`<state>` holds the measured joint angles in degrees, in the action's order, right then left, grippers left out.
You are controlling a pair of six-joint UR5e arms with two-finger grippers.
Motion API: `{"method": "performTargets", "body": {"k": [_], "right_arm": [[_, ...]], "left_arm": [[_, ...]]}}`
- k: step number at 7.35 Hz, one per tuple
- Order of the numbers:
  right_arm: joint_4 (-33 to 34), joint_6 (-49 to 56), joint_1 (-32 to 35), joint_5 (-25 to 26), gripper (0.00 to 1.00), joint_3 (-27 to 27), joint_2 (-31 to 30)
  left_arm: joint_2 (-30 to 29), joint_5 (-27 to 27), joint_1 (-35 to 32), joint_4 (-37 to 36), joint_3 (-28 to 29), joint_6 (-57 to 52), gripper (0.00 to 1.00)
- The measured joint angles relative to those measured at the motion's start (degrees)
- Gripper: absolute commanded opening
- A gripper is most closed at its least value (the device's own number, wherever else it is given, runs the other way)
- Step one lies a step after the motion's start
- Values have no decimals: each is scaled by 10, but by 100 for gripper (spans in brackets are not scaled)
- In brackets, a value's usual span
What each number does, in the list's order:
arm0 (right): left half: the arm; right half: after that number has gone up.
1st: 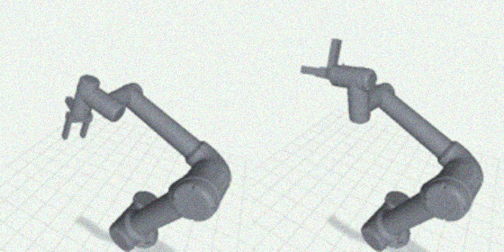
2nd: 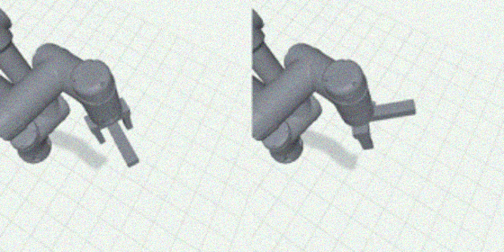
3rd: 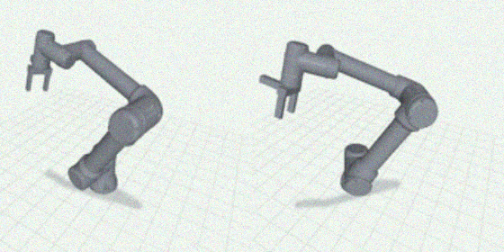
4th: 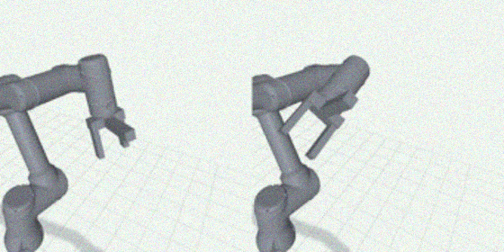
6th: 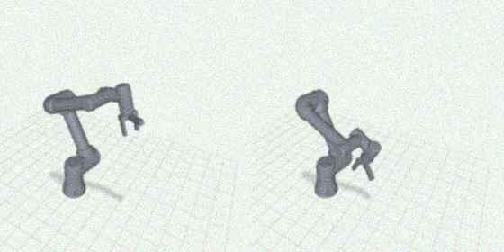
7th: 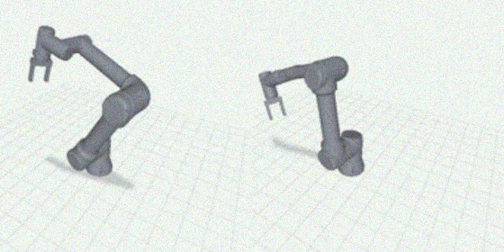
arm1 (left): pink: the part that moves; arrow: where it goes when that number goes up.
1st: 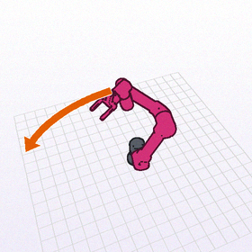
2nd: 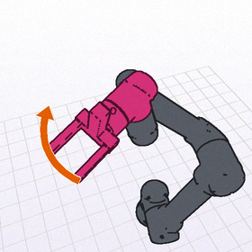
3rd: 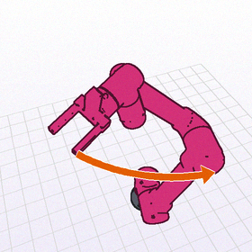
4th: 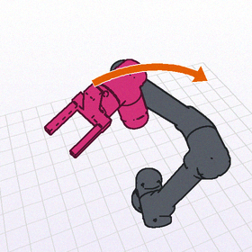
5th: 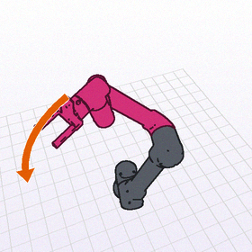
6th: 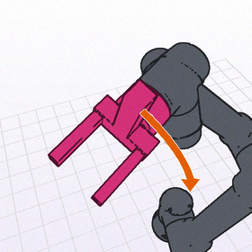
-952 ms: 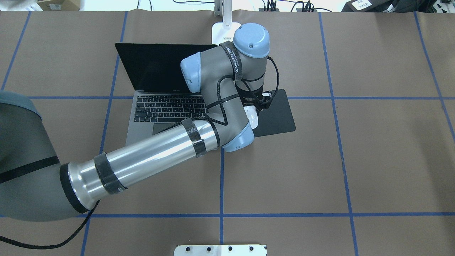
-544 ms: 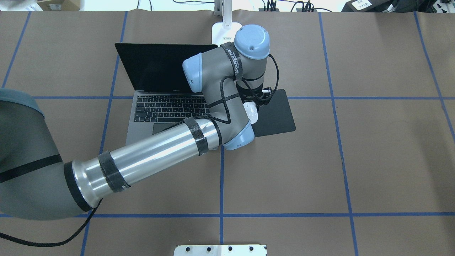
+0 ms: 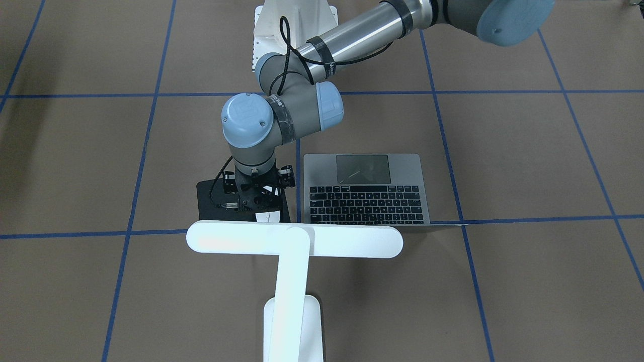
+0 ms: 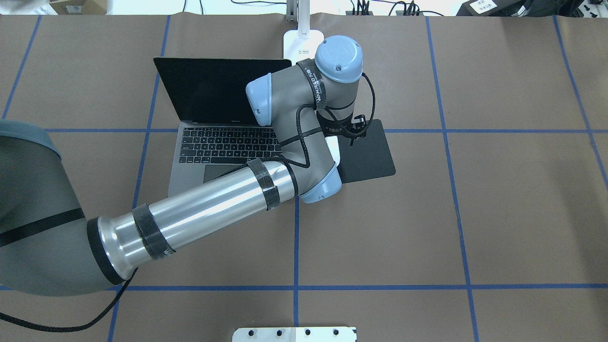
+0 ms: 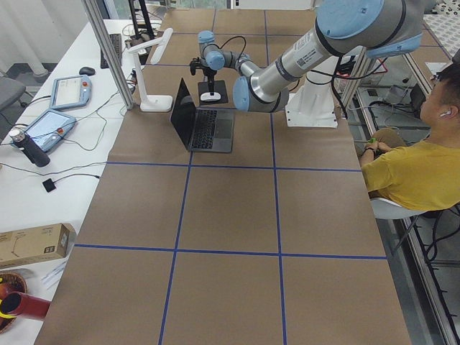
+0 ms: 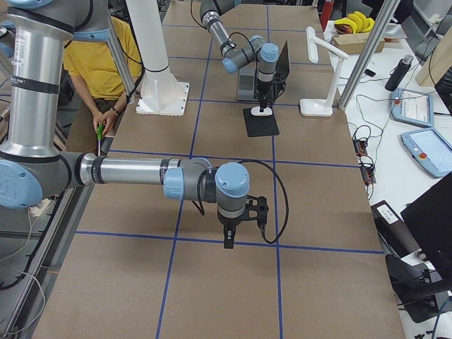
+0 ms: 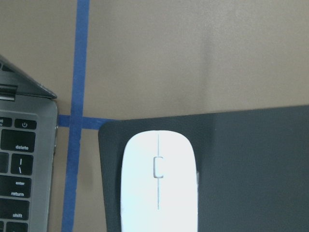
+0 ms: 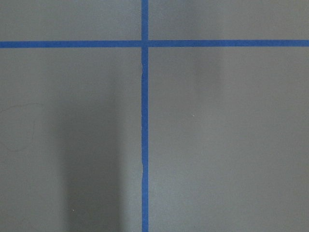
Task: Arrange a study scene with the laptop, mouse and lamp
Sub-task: 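Lower the white mouse onto the black mouse pad with the left gripper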
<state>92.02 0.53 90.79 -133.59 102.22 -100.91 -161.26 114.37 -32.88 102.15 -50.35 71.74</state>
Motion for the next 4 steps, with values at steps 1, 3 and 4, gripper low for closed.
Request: {"method": "performTargets", "body": {"k": [1,3,4], "right_arm": [[0,0,0,0,100,0,0],[-3,-1,0,1,100,0,-4],[-5,-1,0,3,100,0,-6]], "left_arm": [[2,1,0,-1,-9,-1,100],[38,5,-2,-9,-74,-4,100],[76,8,-3,-20,-133,-11,100]]}}
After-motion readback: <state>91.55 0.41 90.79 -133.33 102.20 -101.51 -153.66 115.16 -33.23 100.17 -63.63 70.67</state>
